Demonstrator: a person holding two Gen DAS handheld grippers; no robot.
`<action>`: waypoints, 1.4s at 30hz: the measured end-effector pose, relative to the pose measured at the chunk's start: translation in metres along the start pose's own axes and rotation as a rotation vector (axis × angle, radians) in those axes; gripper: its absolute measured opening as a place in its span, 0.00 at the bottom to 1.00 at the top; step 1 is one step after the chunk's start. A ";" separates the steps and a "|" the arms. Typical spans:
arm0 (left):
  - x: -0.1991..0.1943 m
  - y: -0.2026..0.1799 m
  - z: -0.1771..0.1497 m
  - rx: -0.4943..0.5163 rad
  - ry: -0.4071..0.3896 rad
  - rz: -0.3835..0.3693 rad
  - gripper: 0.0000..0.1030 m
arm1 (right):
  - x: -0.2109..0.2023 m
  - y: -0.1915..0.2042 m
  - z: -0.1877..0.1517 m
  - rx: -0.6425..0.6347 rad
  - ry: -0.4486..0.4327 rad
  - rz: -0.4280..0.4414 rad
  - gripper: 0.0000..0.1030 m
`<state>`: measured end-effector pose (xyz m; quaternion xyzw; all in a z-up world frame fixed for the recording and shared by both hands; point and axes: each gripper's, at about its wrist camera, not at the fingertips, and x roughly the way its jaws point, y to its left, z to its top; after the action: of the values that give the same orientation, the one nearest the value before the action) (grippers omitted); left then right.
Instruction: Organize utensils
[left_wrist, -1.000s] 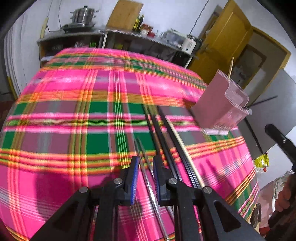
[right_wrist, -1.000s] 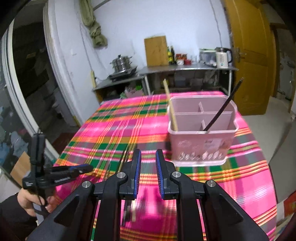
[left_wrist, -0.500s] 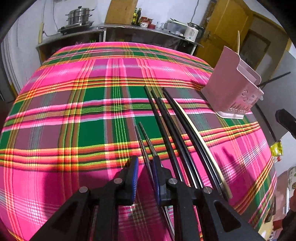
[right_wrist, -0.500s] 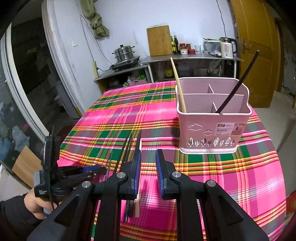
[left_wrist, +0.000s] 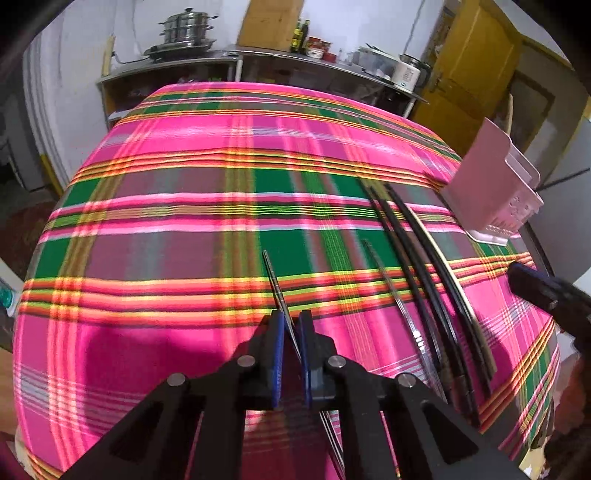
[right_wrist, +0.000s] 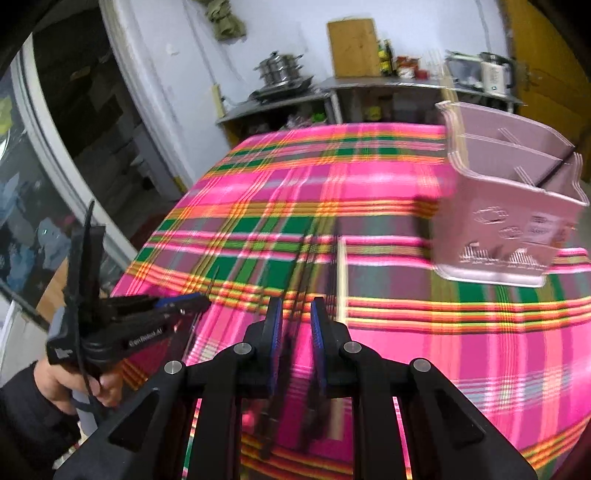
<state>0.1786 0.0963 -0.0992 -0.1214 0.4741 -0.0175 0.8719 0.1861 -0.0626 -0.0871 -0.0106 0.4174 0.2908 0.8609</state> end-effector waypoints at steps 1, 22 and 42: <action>-0.001 0.005 0.000 -0.009 0.001 -0.004 0.08 | 0.006 0.004 0.000 -0.008 0.009 0.006 0.16; 0.003 0.016 0.005 -0.062 -0.007 0.002 0.08 | 0.102 0.037 0.012 -0.074 0.165 -0.030 0.16; -0.018 0.002 0.020 -0.016 -0.052 -0.020 0.04 | 0.068 0.034 0.026 -0.024 0.090 -0.001 0.05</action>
<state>0.1846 0.1051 -0.0744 -0.1334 0.4500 -0.0192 0.8828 0.2198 0.0063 -0.1123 -0.0340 0.4524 0.2946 0.8411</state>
